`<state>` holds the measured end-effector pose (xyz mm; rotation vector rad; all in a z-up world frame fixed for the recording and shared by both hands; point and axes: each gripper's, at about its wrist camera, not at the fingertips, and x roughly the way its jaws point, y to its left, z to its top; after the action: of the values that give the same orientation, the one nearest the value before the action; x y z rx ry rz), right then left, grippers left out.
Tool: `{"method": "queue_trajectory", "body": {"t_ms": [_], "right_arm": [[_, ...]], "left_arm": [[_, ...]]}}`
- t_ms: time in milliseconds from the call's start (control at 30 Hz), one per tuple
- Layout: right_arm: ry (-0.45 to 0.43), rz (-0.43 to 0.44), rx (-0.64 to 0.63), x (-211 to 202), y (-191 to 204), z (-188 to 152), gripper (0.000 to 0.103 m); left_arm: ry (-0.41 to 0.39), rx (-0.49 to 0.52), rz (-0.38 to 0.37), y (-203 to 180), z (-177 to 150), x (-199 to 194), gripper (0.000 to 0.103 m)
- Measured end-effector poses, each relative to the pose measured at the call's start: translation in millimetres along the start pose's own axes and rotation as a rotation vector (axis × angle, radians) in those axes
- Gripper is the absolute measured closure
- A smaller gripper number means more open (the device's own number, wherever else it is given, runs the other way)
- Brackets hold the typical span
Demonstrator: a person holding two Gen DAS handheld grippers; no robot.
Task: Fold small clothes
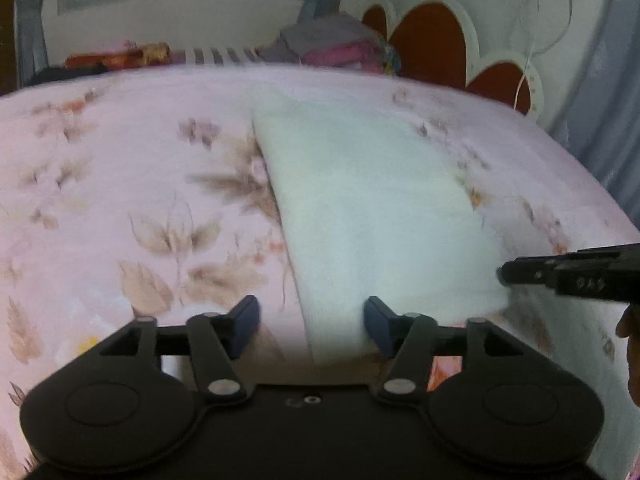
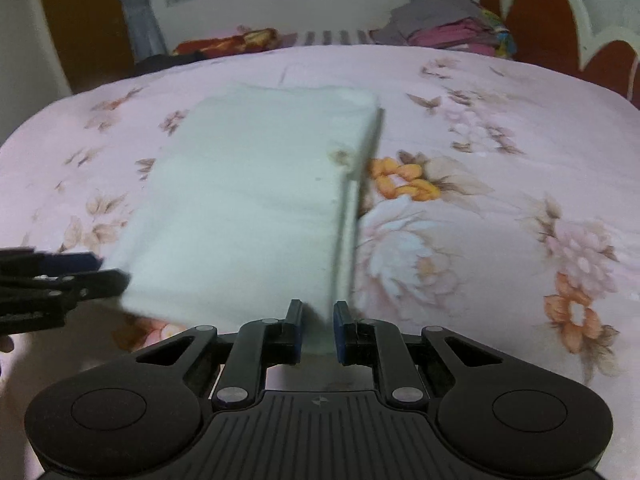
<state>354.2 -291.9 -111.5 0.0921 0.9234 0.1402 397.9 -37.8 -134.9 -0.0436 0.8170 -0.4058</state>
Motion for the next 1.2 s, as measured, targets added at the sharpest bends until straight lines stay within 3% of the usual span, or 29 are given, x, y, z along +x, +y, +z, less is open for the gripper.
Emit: {"method": "queue_trajectory", "body": {"t_ms": [133, 200, 233, 267, 300, 367, 400, 433, 633, 667, 800, 967, 1000, 1067, 1200], "right_arm": [[-0.113, 0.045, 0.063, -14.1, -9.7, 22.6, 0.089], [-0.127, 0.074, 0.128, -6.4, -19.2, 37.2, 0.085], [-0.102, 0.094, 0.167, 2.6, -25.4, 43.8, 0.073], [-0.093, 0.107, 0.198, 9.2, -30.7, 47.8, 0.042], [-0.115, 0.124, 0.214, 13.0, -35.8, 50.2, 0.039], [-0.113, 0.176, 0.212, 17.4, -40.8, 56.1, 0.044], [-0.109, 0.192, 0.206, 20.9, -41.6, 57.7, 0.058], [-0.096, 0.211, 0.204, 26.5, -43.1, 59.4, 0.061], [-0.018, 0.286, 0.201, 58.3, -48.1, 57.4, 0.062], [-0.025, 0.306, 0.189, 59.0, -49.1, 56.5, 0.097], [-0.061, 0.295, 0.159, 48.6, -57.4, 60.0, 0.096], [-0.012, 0.294, 0.177, 63.0, -62.6, 57.5, 0.094], [-0.013, 0.29, 0.175, 58.4, -63.7, 59.0, 0.081], [-0.072, 0.243, 0.181, 43.0, -70.1, 61.9, 0.068], [-0.174, 0.26, 0.173, 26.2, -66.9, 78.8, 0.068]], "left_arm": [[-0.036, -0.05, -0.033, 4.1, 18.9, 9.1, 0.05], [-0.045, -0.093, -0.027, 9.2, 29.0, 17.4, 0.054], [-0.045, -0.111, -0.023, 11.5, 31.9, 20.7, 0.057], [-0.047, -0.133, -0.022, 13.6, 34.9, 25.2, 0.064], [-0.04, -0.149, -0.025, 13.6, 36.2, 28.0, 0.067], [-0.028, -0.159, -0.036, 14.0, 36.6, 31.5, 0.076], [-0.027, -0.155, -0.029, 12.4, 35.6, 33.0, 0.076], [-0.017, -0.153, -0.023, 10.3, 34.4, 36.1, 0.076], [0.007, -0.179, -0.009, 5.0, 35.4, 46.2, 0.079], [0.012, -0.183, -0.003, 1.8, 37.9, 47.5, 0.079], [0.052, -0.099, 0.083, -22.2, 43.0, 53.2, 0.077], [0.001, -0.161, 0.046, -3.2, 42.0, 30.6, 0.069], [-0.026, -0.17, 0.044, 2.6, 44.7, 24.7, 0.069], [-0.07, -0.181, 0.039, 10.7, 53.0, 20.4, 0.069], [-0.077, -0.155, 0.033, 9.7, 70.7, 36.1, 0.069]]}}
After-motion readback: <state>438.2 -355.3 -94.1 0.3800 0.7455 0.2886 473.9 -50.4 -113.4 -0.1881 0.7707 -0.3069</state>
